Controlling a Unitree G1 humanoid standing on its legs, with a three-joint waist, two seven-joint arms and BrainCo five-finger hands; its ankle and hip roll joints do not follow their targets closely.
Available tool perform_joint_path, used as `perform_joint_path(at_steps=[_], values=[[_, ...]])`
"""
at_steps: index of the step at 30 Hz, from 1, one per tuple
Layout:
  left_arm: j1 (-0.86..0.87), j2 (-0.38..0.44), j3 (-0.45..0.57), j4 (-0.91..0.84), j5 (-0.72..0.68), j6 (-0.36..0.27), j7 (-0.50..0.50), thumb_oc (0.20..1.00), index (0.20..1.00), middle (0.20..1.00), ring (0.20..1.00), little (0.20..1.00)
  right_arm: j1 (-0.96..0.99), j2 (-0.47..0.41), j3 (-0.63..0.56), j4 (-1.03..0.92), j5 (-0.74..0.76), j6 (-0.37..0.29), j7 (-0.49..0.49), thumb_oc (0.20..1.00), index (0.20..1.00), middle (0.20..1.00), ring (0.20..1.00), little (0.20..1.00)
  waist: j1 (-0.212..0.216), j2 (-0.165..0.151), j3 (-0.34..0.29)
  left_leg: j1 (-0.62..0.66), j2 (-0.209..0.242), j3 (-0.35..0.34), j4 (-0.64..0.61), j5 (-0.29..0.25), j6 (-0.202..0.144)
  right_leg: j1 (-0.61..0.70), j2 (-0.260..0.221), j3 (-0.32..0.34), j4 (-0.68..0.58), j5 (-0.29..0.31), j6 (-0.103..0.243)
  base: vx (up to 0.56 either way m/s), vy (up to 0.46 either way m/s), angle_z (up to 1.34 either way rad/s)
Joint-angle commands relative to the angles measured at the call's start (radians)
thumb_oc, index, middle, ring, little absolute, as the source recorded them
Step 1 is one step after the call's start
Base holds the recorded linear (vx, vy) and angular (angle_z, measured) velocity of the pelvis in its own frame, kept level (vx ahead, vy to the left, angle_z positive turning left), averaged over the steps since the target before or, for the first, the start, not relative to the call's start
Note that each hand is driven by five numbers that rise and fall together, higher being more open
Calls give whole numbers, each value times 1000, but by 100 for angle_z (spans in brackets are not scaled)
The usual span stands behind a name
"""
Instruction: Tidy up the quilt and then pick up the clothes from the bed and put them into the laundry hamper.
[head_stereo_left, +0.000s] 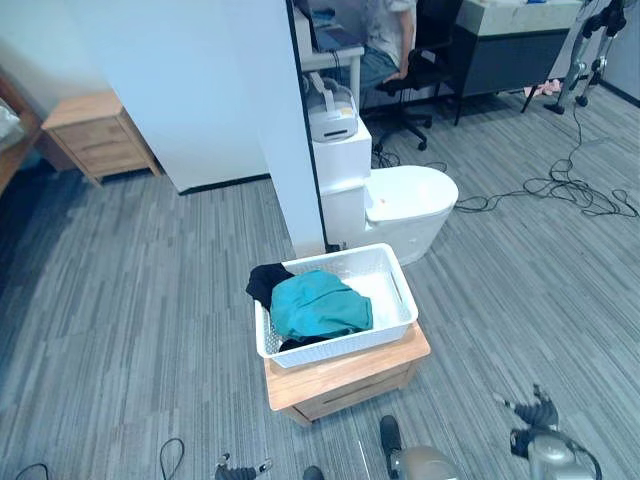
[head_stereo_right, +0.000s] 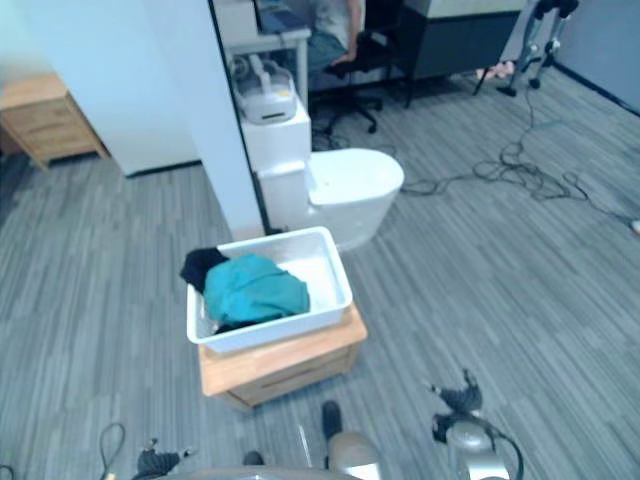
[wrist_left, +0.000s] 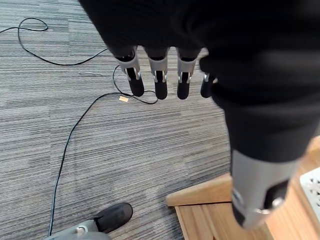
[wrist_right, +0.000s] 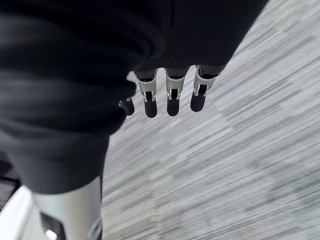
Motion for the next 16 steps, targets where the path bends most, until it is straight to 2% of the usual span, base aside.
perform_joint_path(at_steps=[1,2,3,4,8,10,14,16], values=[[-35,6,-22,31,-42,28,-27,1000,1000,1000,1000,1000,-124,23,55,164,-76,-18,134,1000,1000,1000,1000,1000,5,-18,40,3,-62,27,1,-69,31,85,-5,15,-8,-122,98,-53,12,7],[-40,6,-25,36,-39,28,-30,1000,1000,1000,1000,1000,-129,28,64,198,-98,-25,144,1000,1000,1000,1000,1000,8,-16,38,3,-62,26,1,-69,31,85,-6,15,-8,-122,98,-68,8,8],[-56,9,-34,50,-26,31,-43,1000,1000,1000,1000,1000,-143,48,96,298,-192,-8,193,1000,1000,1000,1000,1000,20,-12,34,5,-62,22,1,-69,32,87,-7,10,-8,-121,98,-68,2,6],[-62,10,-38,55,-17,31,-49,1000,1000,1000,1000,1000,-145,53,114,331,-210,13,214,1000,1000,1000,1000,1000,26,-10,32,5,-63,20,1,-69,32,88,-7,7,-8,-121,99,-62,-1,6],[-76,11,-53,62,10,37,-63,1000,1000,1000,1000,1000,-157,63,134,389,-115,41,268,1000,1000,1000,1000,1000,42,-10,21,9,-65,11,1,-71,34,93,-9,-3,-8,-119,100,-39,-21,17],[-79,12,-57,66,24,41,-67,1000,1000,1000,1000,1000,-175,72,148,391,-173,40,304,1000,1000,1000,1000,1000,49,-15,14,12,-69,7,1,-74,38,95,-7,-2,-8,-121,98,-45,-30,17],[-80,11,-49,65,46,41,-68,1000,1000,1000,1000,1000,-177,83,180,388,-222,38,288,1000,1000,1000,1000,1000,54,-18,12,11,-68,2,1,-75,40,94,-5,2,-8,-122,97,-41,-22,-1],[-80,13,-48,69,59,36,-66,1000,1000,1000,1000,1000,-179,80,187,388,-185,43,296,1000,1000,1000,1000,1000,56,-22,11,14,-68,-1,1,-76,41,94,-3,4,-8,-121,98,-37,-32,20]])
